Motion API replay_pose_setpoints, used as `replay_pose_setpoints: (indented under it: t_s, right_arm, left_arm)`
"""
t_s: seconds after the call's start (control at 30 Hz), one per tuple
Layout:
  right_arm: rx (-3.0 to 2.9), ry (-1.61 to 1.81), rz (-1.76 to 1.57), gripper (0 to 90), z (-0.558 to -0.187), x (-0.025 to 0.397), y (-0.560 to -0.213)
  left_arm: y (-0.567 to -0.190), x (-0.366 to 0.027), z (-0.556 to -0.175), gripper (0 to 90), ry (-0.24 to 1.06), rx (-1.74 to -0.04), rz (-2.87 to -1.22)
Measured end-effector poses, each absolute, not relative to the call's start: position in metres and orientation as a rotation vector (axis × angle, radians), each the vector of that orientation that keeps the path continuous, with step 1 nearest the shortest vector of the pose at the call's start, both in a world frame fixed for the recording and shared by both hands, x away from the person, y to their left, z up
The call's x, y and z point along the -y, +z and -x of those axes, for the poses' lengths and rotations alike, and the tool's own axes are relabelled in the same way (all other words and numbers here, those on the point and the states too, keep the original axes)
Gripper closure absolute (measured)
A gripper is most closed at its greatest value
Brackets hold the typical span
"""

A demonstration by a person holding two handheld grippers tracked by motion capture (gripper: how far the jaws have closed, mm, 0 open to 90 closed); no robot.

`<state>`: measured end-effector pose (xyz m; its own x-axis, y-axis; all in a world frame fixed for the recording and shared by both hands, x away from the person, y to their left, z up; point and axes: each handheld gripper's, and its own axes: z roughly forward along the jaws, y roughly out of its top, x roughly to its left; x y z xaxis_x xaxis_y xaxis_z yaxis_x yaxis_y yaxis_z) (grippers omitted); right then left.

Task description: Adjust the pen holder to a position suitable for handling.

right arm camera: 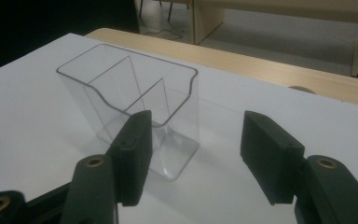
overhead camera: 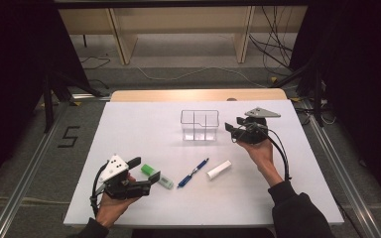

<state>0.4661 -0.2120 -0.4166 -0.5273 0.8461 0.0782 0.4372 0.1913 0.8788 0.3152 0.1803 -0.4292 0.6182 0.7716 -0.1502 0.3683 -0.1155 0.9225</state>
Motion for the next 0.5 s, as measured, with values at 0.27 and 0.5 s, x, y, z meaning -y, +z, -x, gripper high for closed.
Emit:
replay_pose_setpoints:
  t_s: [0.27,0.5]
  right_arm:
    - [-2.050,1.320,-1.174,40.2,-0.451,0.215,-0.412]
    - [-2.038,1.358,-1.151,37.3,-0.433,0.220,-0.410]
  left_arm:
    - [-0.429,-0.180,-0.316,13.5,0.446,-0.943,-1.727]
    - [-0.429,-0.178,-0.317,13.5,0.430,-0.949,-1.737]
